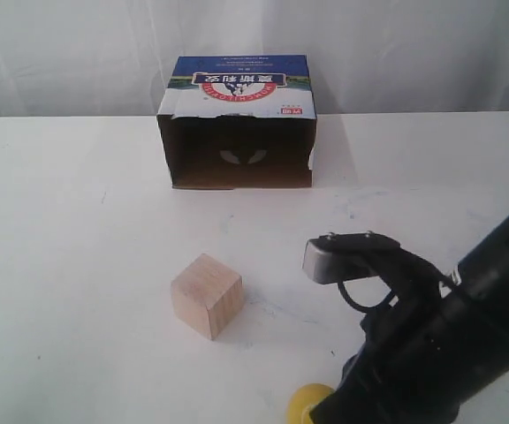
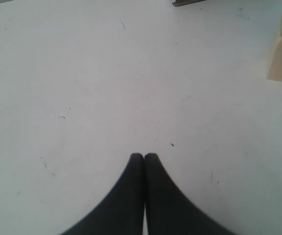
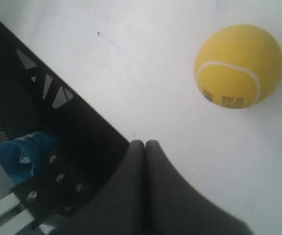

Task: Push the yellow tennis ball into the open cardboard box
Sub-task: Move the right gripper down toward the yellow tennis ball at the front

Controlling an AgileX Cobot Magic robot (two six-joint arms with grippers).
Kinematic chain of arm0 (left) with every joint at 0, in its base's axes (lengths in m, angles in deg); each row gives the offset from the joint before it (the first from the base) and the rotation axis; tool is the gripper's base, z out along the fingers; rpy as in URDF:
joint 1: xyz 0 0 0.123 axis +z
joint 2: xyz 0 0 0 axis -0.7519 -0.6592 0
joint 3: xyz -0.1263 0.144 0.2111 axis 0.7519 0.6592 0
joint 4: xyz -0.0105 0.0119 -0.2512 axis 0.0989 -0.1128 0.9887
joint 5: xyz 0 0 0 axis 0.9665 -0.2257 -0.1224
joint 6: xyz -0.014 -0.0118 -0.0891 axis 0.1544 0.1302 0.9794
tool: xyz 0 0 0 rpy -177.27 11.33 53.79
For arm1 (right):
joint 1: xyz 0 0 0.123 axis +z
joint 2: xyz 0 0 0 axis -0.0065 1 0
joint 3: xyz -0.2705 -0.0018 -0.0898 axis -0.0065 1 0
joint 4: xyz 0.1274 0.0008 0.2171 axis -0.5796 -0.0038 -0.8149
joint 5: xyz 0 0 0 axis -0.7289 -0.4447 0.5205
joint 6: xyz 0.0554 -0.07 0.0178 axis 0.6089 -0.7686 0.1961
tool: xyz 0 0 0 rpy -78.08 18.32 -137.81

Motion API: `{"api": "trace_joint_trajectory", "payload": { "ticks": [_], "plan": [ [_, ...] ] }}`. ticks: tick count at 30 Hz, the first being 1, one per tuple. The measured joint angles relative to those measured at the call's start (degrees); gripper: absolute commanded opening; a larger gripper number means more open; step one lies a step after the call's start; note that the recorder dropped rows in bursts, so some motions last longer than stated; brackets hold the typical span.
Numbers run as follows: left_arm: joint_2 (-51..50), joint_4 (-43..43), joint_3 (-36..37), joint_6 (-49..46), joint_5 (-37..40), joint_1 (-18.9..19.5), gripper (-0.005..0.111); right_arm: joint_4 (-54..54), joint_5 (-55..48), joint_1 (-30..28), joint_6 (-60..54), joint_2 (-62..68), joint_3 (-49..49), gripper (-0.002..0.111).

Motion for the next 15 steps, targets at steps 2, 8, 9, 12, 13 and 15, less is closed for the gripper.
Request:
{"api": "trace_joint_trajectory", "payload": {
  "ticks": [2,8,9,12,13,15],
  "plan": [
    [0.0,0.0,0.0,0.0,0.0,0.0,0.000,0.0,4.0,0.3,0.1,0.0,1.5,0.000],
    [0.0,0.0,0.0,0.0,0.0,0.0,0.000,0.1,12.4,0.3,0.2,0.9,2.3,0.000],
    [0.0,0.0,0.0,0.0,0.0,0.0,0.000,0.1,12.8,0.3,0.1,1.6,2.3,0.000],
    [0.0,0.0,0.0,0.0,0.0,0.0,0.000,0.1,12.7,0.3,-0.2,4.1,2.3,0.000],
    [0.0,0.0,0.0,0.0,0.0,0.0,0.000,0.1,12.6,0.3,-0.2,5.2,2.3,0.000],
    [0.0,0.0,0.0,0.0,0.0,0.0,0.000,0.1,12.6,0.3,-0.4,7.0,2.3,0.000]
  ]
}}
